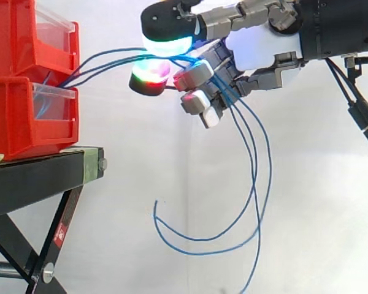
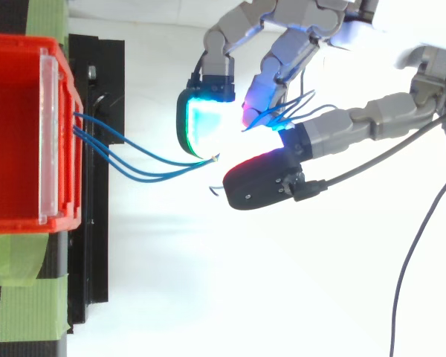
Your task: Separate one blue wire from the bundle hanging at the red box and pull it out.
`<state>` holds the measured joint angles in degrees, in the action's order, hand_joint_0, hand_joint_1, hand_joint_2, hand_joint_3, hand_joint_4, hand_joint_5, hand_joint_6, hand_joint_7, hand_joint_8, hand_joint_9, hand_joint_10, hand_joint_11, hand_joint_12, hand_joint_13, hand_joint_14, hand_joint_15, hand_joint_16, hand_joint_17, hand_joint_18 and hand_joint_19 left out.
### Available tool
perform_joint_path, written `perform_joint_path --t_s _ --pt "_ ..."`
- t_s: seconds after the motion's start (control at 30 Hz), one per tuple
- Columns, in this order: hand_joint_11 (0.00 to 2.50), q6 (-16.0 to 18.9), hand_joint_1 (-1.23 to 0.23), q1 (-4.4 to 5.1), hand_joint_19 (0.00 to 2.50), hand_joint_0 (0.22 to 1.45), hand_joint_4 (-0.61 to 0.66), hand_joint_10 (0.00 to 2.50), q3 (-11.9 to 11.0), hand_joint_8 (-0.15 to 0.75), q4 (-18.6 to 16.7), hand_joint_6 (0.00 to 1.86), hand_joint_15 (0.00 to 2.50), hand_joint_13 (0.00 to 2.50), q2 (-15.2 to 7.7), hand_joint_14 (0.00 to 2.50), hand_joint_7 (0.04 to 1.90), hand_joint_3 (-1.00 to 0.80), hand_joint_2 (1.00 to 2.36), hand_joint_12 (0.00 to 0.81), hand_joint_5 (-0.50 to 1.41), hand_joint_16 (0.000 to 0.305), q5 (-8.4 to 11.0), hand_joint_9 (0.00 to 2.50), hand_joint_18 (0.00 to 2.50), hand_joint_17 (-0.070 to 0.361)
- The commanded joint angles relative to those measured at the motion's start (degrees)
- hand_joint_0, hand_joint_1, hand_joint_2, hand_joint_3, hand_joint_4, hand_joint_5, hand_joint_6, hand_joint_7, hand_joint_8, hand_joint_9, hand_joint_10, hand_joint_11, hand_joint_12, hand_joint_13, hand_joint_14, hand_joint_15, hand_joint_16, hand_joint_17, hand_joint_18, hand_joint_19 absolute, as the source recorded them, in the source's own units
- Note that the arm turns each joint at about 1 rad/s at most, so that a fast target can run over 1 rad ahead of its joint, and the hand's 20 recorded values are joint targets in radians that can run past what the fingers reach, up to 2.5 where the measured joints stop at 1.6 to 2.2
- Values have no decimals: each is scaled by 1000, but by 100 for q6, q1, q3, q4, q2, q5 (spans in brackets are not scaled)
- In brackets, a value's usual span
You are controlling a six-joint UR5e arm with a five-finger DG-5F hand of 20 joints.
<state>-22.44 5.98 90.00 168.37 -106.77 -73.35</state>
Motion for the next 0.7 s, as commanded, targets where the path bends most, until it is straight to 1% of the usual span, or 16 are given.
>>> perform_joint_path --t_s 0.0,0.1,0.13,0.2,0.23,0.3,0.37,0.43,0.47,0.5,0.53,0.57,0.63,0.67 --pt "1663 2 -947 0 682 632 173 340 0 296 -6 966 1206 1019 7 20 943 -99 1021 444 -242 57 -4 885 954 128" --pt "1671 2 -956 0 682 623 176 322 0 294 -6 965 1202 1010 -2 21 938 -119 1021 451 -244 57 5 874 947 129" --pt "1654 2 -942 9 700 601 171 322 0 302 -6 965 1199 1008 -2 21 924 -156 1021 453 -243 57 5 878 946 129" --pt "1671 2 -929 9 707 600 156 313 0 299 -6 960 1193 1011 -2 20 932 -167 1021 451 -234 57 -4 914 943 128" --pt "1676 2 -881 0 718 600 126 301 0 300 -6 951 1184 1017 -2 20 960 -180 1021 446 -216 56 -4 971 945 126" --pt "1702 2 -804 9 735 591 79 248 0 287 -6 947 1163 1030 -2 20 982 -147 1020 440 -199 54 -4 1061 958 122" --pt "1555 2 -743 9 718 583 55 439 0 328 -6 949 1132 1098 -2 13 975 -105 1013 492 -176 62 -4 1148 1058 140" --pt "1477 2 -711 9 713 579 35 512 9 354 -15 946 1112 1155 -2 10 986 -76 1002 528 -157 68 -4 1210 1133 154" --pt "1492 2 -706 9 718 578 33 503 0 358 -15 945 1119 1160 7 10 992 -72 1000 528 -155 69 -4 1234 1140 155" --pt "1486 2 -652 9 724 537 11 491 0 355 -15 942 1116 1192 7 9 1018 -109 1167 544 -147 72 -4 1270 1171 161" --pt "1498 2 -624 9 718 523 -1 471 0 353 -6 941 1116 1203 -2 9 1032 -120 1229 547 -142 72 -4 1282 1183 163" --pt "1551 2 -556 9 728 495 -22 371 0 338 -6 939 1111 1220 -2 8 1061 -144 1364 553 -136 73 -4 1337 1201 165" --pt "1569 2 -515 9 725 481 -23 344 0 344 -15 938 1111 1227 7 8 1084 -154 1440 552 -132 74 -4 1354 1209 166" --pt "1575 2 -501 9 727 479 -30 309 0 343 -15 939 1118 1228 7 8 1094 -153 1454 554 -129 74 -4 1372 1207 167"
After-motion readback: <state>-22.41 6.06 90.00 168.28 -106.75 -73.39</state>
